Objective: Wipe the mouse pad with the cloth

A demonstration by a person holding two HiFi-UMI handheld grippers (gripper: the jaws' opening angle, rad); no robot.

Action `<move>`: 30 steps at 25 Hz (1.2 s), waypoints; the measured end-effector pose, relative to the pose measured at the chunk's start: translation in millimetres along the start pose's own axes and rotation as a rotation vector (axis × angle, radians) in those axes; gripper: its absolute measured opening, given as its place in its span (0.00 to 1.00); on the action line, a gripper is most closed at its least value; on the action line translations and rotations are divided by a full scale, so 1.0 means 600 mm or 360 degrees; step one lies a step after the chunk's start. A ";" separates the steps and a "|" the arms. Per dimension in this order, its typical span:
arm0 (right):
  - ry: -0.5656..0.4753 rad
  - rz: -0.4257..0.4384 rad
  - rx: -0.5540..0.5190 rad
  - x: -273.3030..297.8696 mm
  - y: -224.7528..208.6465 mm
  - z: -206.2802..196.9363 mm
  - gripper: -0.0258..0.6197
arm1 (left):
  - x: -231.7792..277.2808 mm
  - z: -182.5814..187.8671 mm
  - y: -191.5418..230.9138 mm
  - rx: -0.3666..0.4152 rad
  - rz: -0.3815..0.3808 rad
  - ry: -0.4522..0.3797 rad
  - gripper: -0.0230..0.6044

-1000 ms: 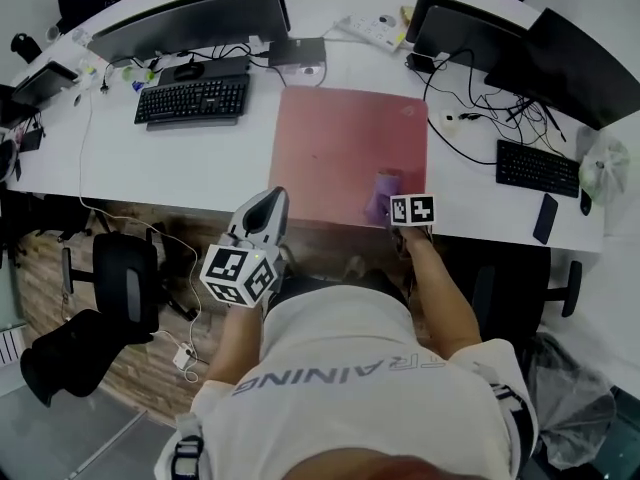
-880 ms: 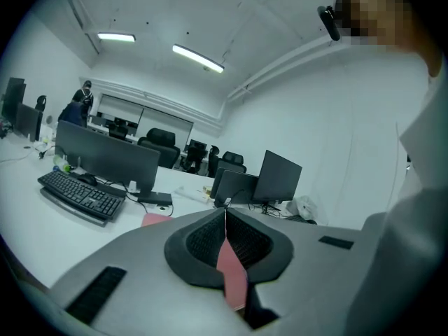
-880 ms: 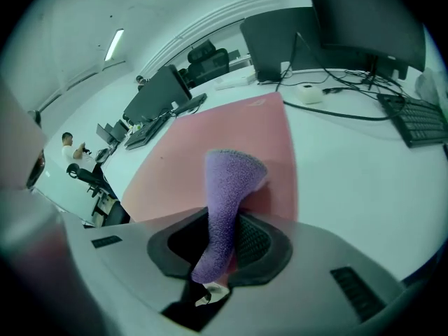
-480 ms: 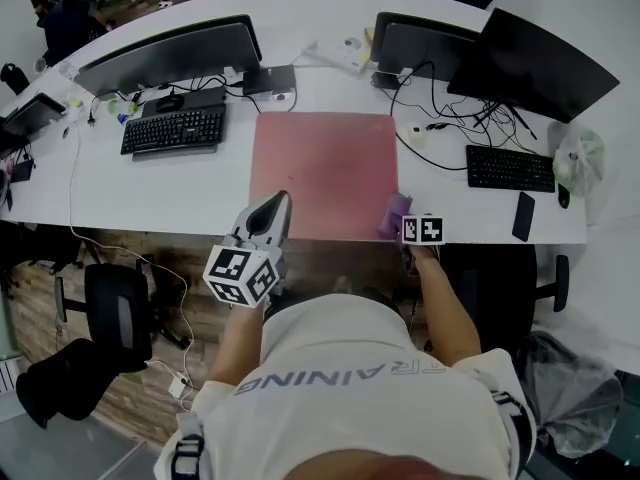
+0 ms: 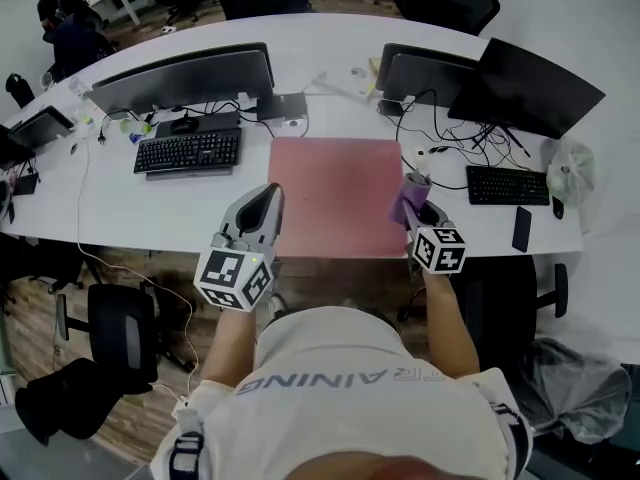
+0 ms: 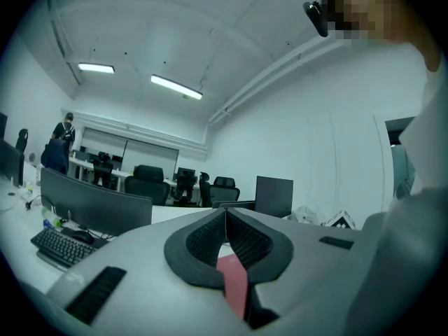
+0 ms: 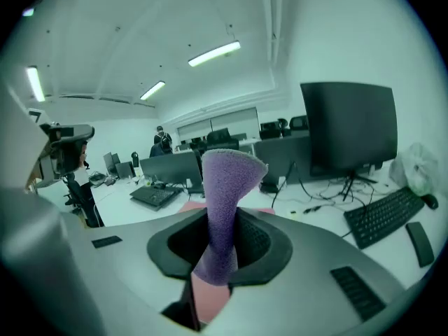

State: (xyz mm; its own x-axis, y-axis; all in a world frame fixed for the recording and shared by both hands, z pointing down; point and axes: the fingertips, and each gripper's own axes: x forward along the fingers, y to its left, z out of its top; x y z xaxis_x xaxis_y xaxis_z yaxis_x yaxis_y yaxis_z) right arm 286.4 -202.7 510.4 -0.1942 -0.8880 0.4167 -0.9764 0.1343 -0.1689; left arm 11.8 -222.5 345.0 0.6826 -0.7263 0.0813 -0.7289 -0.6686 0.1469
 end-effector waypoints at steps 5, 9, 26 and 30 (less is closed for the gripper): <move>-0.0323 -0.0055 -0.0054 -0.061 0.075 0.139 0.19 | -0.023 0.042 0.038 0.0111 -0.0010 -0.0060 0.09; -0.0507 -0.0077 -0.0125 -0.103 0.136 0.216 0.19 | -0.038 0.052 0.076 0.0103 -0.0009 -0.0084 0.09; -0.0539 -0.0089 -0.0241 -0.119 0.229 0.254 0.19 | -0.072 0.058 0.127 0.0064 -0.0045 -0.0112 0.09; -0.0520 -0.0068 -0.0224 -0.113 0.226 0.251 0.19 | -0.068 0.054 0.124 0.0047 -0.0046 -0.0111 0.09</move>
State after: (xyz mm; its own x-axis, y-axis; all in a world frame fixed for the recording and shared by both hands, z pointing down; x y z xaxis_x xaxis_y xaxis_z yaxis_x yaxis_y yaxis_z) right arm 181.1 -190.5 324.8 -0.1350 -0.9848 0.1091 -0.9908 0.1332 -0.0236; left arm -72.0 -248.1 320.5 0.6990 -0.7151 0.0087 -0.7108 -0.6933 0.1193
